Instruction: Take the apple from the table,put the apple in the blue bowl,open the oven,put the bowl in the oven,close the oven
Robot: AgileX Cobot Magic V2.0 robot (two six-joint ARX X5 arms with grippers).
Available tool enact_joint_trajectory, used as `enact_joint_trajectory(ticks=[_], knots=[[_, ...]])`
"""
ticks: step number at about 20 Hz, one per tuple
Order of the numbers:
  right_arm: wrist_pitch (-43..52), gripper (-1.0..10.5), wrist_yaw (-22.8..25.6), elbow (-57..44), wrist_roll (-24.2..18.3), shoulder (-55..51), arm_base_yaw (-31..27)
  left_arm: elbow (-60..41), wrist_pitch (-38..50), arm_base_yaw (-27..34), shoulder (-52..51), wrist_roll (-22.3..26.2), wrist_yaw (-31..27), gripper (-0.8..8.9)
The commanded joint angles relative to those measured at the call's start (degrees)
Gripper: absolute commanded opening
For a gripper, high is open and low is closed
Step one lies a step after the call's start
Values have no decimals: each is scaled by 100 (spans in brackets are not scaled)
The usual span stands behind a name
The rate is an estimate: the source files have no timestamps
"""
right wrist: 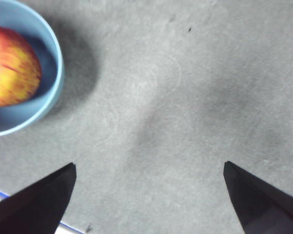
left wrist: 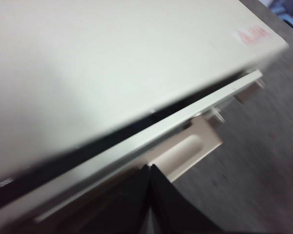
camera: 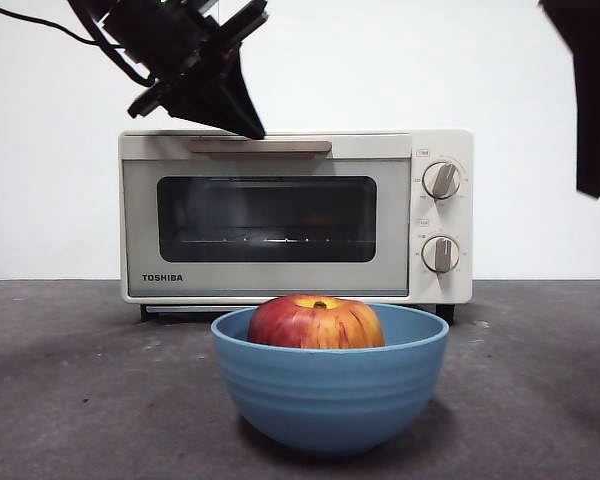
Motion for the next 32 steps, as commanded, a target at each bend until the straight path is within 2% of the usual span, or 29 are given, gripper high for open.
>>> enact_joint_trajectory(ticks=[1,12,19,23,27,32], knots=[[-57,480,-46,20,219,-107,63,-31,-555,-195,258,74,-52,7],[-229,480,-313,20,549,-654,61,-31,-2052,-850,245,96,-24,7],[212,479,-922,20,748,-511,55,-31,-2166,-975,-306,92,-24,7],[664,443,-1099,20,800,-166,39,-35,-2142,-671,-1034,92,-26,7],[1145,443,-1617,20,629,555,-190,-149,-2149,-144,-1967,90,-26,7],[1681,410,-2094,20,264,1589,-789,-1115,-2227,656,-3311,118,-24,7]])
